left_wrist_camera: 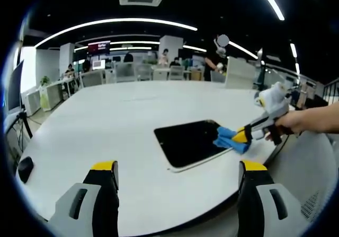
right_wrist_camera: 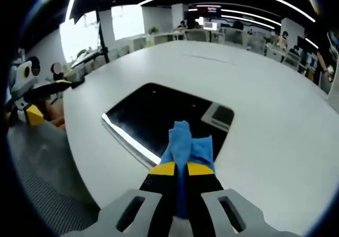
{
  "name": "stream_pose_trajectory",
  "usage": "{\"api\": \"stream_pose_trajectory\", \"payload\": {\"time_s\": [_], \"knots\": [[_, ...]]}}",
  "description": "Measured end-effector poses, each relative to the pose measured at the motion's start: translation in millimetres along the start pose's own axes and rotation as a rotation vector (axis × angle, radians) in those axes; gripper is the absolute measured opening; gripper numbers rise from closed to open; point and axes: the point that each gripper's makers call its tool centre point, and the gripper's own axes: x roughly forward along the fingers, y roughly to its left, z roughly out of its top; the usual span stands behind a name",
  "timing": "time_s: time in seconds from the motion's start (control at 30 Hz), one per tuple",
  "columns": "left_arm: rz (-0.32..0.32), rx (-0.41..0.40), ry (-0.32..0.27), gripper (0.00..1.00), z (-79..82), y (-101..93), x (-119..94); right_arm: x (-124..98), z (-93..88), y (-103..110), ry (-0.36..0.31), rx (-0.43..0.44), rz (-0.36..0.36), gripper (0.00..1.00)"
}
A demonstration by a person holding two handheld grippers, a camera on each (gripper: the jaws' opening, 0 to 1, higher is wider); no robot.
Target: Wipe the mirror surface with the cleaning cloth until all visible marks leave the cleaned area.
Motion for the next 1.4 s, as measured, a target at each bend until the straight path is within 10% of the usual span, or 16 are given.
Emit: {"api": "stream_pose_trajectory", "payload": {"time_s": [1.4], "knots": [[0.009, -0.008, -0.024, 0.94, 4.1, 2.9, 0.6, 42.3, 41.1, -38.6, -0.024, -0.023, -0.075, 0.01]]}}
